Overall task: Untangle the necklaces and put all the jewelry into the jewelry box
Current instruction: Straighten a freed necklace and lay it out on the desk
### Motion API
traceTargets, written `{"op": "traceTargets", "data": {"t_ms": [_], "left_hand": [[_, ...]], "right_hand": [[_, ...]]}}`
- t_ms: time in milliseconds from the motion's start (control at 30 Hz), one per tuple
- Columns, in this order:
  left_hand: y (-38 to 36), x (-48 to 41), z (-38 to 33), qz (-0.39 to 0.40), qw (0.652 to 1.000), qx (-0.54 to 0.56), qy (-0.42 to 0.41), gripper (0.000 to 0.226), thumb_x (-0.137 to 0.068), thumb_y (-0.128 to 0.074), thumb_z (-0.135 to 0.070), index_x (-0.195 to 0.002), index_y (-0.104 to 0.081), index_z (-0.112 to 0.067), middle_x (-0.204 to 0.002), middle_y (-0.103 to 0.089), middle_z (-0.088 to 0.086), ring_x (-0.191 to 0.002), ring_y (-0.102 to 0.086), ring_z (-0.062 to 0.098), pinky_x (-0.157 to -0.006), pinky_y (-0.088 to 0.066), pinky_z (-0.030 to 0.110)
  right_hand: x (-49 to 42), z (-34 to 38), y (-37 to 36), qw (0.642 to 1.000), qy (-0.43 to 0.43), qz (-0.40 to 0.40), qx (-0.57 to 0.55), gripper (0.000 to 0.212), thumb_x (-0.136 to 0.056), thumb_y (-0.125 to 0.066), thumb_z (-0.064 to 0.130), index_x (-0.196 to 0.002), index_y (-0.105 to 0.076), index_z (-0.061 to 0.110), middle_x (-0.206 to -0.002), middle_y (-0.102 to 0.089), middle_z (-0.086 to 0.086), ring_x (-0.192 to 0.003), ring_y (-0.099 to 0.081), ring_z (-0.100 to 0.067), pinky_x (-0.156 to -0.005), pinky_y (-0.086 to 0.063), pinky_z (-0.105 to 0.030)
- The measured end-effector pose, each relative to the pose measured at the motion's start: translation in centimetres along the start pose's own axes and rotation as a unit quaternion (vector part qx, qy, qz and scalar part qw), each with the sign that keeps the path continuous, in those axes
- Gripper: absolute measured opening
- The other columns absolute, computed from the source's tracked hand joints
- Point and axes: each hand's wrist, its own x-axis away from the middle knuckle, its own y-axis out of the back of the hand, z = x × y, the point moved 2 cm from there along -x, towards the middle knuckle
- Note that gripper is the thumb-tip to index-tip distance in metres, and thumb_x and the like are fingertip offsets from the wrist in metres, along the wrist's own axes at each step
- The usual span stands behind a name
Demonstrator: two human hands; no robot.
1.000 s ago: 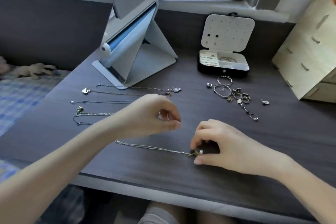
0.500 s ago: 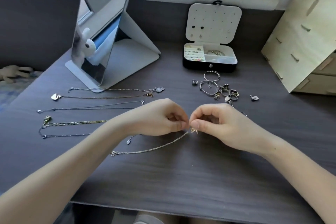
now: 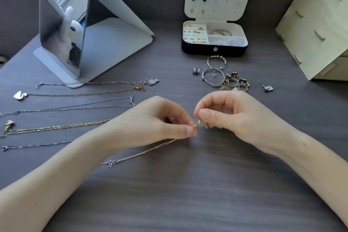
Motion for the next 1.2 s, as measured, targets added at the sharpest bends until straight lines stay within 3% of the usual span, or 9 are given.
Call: {"op": "traceTargets", "data": {"t_ms": [200, 333, 533, 733, 833, 900, 1000, 1100, 1200], "left_hand": [[0.0, 0.0, 0.2, 0.015, 0.998, 0.066, 0.017, 0.011, -0.071, -0.064, -0.033, -0.071, -0.073, -0.028, -0.077, -0.071, -0.005, -0.074, -0.061, 0.003, -0.072, -0.046, 0.012], [-0.2, -0.1, 0.2, 0.027, 0.997, 0.066, 0.019, 0.011, -0.073, -0.063, -0.032, -0.07, -0.073, -0.031, -0.079, -0.071, -0.004, -0.078, -0.061, 0.005, -0.075, -0.046, 0.014], [-0.3, -0.1, 0.1, 0.03, 0.999, 0.034, 0.021, 0.011, -0.073, -0.061, -0.035, -0.07, -0.071, -0.033, -0.08, -0.071, -0.003, -0.08, -0.061, 0.007, -0.082, -0.046, 0.024], [-0.2, -0.1, -0.1, 0.036, 0.999, -0.006, 0.021, 0.013, -0.074, -0.059, -0.039, -0.073, -0.071, -0.034, -0.078, -0.069, -0.006, -0.073, -0.056, 0.005, -0.075, -0.043, 0.025], [-0.2, -0.2, 0.0, 0.036, 0.998, -0.044, 0.013, 0.015, -0.074, -0.057, -0.043, -0.075, -0.07, -0.036, -0.076, -0.069, -0.009, -0.069, -0.055, 0.007, -0.07, -0.043, 0.025], [-0.2, -0.2, 0.0, 0.024, 0.997, -0.066, 0.004, 0.019, -0.075, -0.056, -0.043, -0.075, -0.071, -0.031, -0.073, -0.068, -0.01, -0.067, -0.055, 0.007, -0.067, -0.044, 0.025], [-0.2, -0.1, 0.1, -0.033, 0.995, -0.086, -0.033, 0.013, -0.074, -0.058, -0.039, -0.078, -0.067, -0.03, -0.067, -0.062, -0.015, -0.062, -0.052, 0.0, -0.059, -0.037, 0.012], [0.1, 0.3, 0.5, -0.133, 0.974, -0.159, -0.092, 0.013, -0.069, -0.059, -0.044, -0.075, -0.063, -0.034, -0.079, -0.057, -0.012, -0.08, -0.053, 0.005, -0.068, -0.033, 0.009], [-0.3, 0.7, 0.4, -0.158, 0.964, -0.177, -0.116, 0.009, -0.069, -0.06, -0.044, -0.068, -0.063, -0.036, -0.079, -0.054, -0.013, -0.079, -0.05, 0.007, -0.07, -0.035, 0.015]], "right_hand": [[0.9, -0.5, 0.1, 0.988, 0.068, -0.046, 0.13, 0.005, -0.085, -0.062, 0.022, -0.084, -0.066, 0.021, -0.077, -0.067, 0.004, -0.067, -0.06, -0.013, -0.067, -0.05, -0.031], [1.2, -0.2, -0.4, 0.945, 0.167, -0.083, 0.27, 0.01, -0.085, -0.06, 0.021, -0.085, -0.07, 0.021, -0.074, -0.062, 0.015, -0.07, -0.053, -0.003, -0.064, -0.043, -0.021], [1.0, -0.5, -0.8, 0.908, 0.236, -0.096, 0.333, 0.019, -0.086, -0.054, 0.022, -0.085, -0.071, 0.012, -0.076, -0.065, 0.007, -0.07, -0.043, 0.001, -0.071, -0.037, -0.011], [1.1, -0.5, -1.0, 0.868, 0.305, -0.08, 0.382, 0.017, -0.087, -0.055, 0.013, -0.085, -0.069, 0.004, -0.079, -0.064, -0.003, -0.072, -0.057, -0.023, -0.069, -0.044, -0.032], [1.1, -0.7, -1.1, 0.875, 0.295, -0.056, 0.379, 0.015, -0.087, -0.055, 0.014, -0.084, -0.066, 0.005, -0.078, -0.062, 0.0, -0.071, -0.054, -0.02, -0.069, -0.044, -0.029], [1.0, -0.9, -1.0, 0.892, 0.267, -0.047, 0.36, 0.012, -0.085, -0.056, 0.016, -0.083, -0.065, 0.008, -0.076, -0.057, 0.008, -0.072, -0.051, -0.008, -0.07, -0.041, -0.018], [1.1, -1.0, -0.8, 0.937, 0.191, -0.05, 0.289, 0.003, -0.082, -0.063, 0.019, -0.08, -0.065, 0.017, -0.069, -0.051, 0.021, -0.068, -0.047, 0.003, -0.066, -0.036, -0.009], [1.1, -1.1, -0.4, 0.974, 0.108, -0.045, 0.192, 0.007, -0.083, -0.067, 0.02, -0.077, -0.066, 0.024, -0.069, -0.061, 0.011, -0.06, -0.047, -0.011, -0.058, -0.042, -0.025], [1.0, -1.2, -0.3, 0.987, 0.069, -0.039, 0.141, 0.007, -0.085, -0.067, 0.019, -0.079, -0.068, 0.022, -0.072, -0.066, 0.002, -0.064, -0.053, -0.022, -0.062, -0.044, -0.034]]}}
